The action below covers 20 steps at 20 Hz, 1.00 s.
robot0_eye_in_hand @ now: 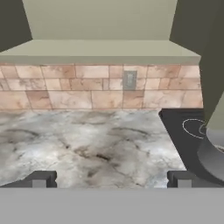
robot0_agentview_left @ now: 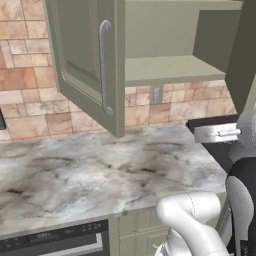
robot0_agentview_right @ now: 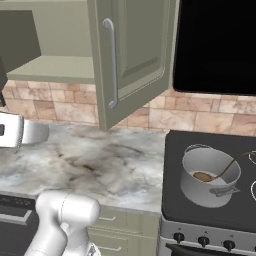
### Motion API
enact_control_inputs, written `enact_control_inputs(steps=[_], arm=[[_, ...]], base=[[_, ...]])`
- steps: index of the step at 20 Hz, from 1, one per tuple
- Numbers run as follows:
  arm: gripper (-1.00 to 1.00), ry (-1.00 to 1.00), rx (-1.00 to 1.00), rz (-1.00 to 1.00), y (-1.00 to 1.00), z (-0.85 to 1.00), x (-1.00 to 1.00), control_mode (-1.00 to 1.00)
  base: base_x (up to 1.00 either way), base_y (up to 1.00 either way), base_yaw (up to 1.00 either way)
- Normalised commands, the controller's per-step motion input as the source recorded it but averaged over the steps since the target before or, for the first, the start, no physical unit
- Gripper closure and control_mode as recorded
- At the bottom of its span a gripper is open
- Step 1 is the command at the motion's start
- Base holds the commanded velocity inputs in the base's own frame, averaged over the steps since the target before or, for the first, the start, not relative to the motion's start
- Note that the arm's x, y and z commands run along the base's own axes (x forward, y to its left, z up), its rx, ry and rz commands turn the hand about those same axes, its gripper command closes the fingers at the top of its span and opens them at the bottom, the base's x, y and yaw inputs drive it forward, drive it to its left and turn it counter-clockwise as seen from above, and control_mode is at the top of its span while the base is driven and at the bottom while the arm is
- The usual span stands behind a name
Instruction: Open the cabinet and move the ladle to the pot. Then close the cabinet.
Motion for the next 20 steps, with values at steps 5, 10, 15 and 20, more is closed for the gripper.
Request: enact_control_inputs(steps=[5,10,15,20], arm=[[-1.0,-0.19,0.03,0.0,-0.99,0.3,-0.12,-1.0],[-1.0,-0.17,0.09,0.0,-0.87,0.12,-0.08,-1.0],[-1.0,-0.21,0.13,0.0,-0.71,0.01,0.24,-1.0],[-1.0,-0.16,0.21,0.04,-0.59,0.0,0.65,-1.0]], base=[[0.0,0.0,0.0],[0.0,0.0,0.0],[0.0,0.0,0.0],[0.0,0.0,0.0]])
